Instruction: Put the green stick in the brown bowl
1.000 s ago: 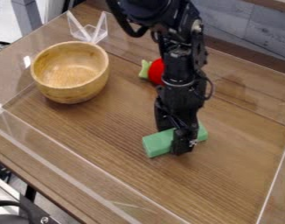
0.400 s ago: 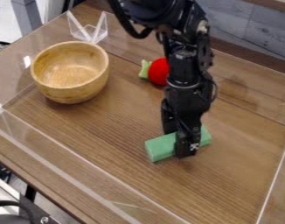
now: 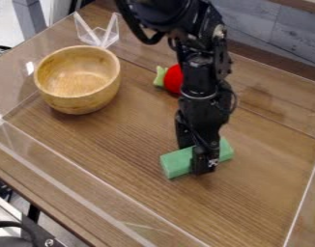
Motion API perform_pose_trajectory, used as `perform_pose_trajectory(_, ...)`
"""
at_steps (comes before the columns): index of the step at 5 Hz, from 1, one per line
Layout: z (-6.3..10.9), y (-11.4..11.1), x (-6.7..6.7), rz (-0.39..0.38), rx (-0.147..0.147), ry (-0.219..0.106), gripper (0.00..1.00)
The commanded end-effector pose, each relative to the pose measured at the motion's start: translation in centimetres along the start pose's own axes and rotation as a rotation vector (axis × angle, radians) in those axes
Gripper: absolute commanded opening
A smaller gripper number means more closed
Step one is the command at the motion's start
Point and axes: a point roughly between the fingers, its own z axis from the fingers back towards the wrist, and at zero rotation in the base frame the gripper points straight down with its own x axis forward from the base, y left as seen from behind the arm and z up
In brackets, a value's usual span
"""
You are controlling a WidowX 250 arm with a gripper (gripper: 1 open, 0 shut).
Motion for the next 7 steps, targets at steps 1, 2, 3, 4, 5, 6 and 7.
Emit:
perform_pose_trajectory(1, 0.7, 0.2, 0.1, 0.024, 0.017, -0.031, 1.0)
perform_pose_trajectory(2, 0.8, 0.3, -0.6, 0.056, 0.019, -0.034, 0.0)
perform_pose_trajectory(3, 1.5, 0.5, -1.3, 0.096, 0.029, -0.043, 0.0)
perform_pose_trajectory(4, 3.0, 1.4, -1.5, 0.072, 0.039, -0.047, 0.0)
perform_pose_trajectory(5, 5.3, 2.5, -1.6, 0.067, 0.06, -0.054, 0.0)
perform_pose_trajectory(6, 8.7, 3.5, -2.2, 0.109, 0.087, -0.061, 0.0)
perform_pose_trajectory(7, 11.6, 4.8, -3.2, 0.144, 0.109, -0.065, 0.0)
